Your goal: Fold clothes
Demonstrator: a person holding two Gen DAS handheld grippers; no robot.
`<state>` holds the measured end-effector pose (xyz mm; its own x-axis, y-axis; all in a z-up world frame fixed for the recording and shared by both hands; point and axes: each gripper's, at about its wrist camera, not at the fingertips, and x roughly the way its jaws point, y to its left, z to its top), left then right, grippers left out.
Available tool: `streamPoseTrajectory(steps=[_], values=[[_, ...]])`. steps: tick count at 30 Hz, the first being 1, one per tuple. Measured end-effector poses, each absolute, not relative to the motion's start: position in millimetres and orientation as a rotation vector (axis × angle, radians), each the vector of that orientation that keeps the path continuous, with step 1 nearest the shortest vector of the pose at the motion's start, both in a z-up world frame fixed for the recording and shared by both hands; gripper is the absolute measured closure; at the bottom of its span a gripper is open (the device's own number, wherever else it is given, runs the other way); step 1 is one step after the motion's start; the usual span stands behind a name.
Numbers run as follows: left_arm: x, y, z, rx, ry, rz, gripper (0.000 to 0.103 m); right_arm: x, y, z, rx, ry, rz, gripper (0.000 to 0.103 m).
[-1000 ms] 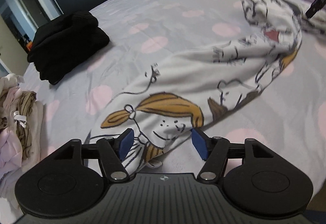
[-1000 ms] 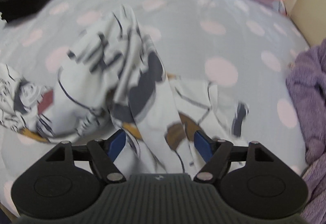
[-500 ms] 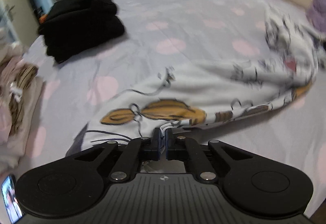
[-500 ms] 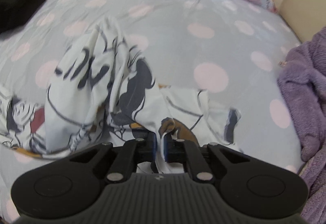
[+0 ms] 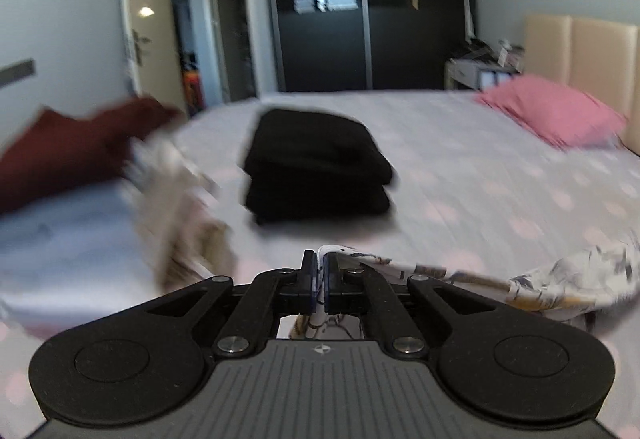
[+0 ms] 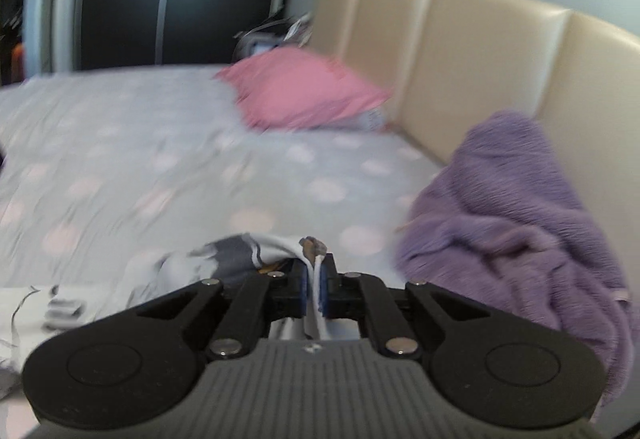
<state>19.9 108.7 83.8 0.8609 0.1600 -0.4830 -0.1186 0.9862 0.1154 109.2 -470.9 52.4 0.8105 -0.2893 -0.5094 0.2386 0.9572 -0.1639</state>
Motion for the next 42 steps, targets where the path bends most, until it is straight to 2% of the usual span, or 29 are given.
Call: streamPoseTrajectory(steps=[7,11,18,28,29,30,32,38,42], values=[[32.8,140.0,151.2,0.147,0.39,0.244,0.102,102.0,-498.3,83.3,0.01,0.496,-0.382,0.096],[38.5,140.1,161.5,0.182,0.381,0.244,0.102,98.4,-500.8,91.3,0.004,0.494,-0.365,0.096],[43.4,133.9,138.4,0.253,0.455,0.226,0.102,97.0,-495.2,93.8,-0.059,0.506,-0.321,0.096],[21.1,127.6,48.6,0.424,0.837,0.056,0.102,100.6,-511.1,23.8,-0.162,0.883,-0.261,0.094],[18.8,126.9,39.4,0.441,0.876,0.037,0.102,102.8,-514.9,14.5,-0.149,0.925,-0.257,0.091],[18.7,126.3,30.8,0.451,0.909,0.025,0.102,104.0,-517.4,7.0,-0.135,0.949,-0.248,0.079],[23.9,124.8,16.1,0.457,0.955,0.017,0.102,106.0,-517.1,-1.9,-0.134,0.983,-0.23,0.067],[41.5,133.3,1.6,0.475,0.983,0.031,0.102,110.9,-499.3,-3.1,-0.296,1.024,-0.157,0.058],[61.0,140.9,-2.8,0.446,0.989,0.075,0.102,125.7,-496.9,-5.1,-0.374,0.983,-0.25,0.054]])
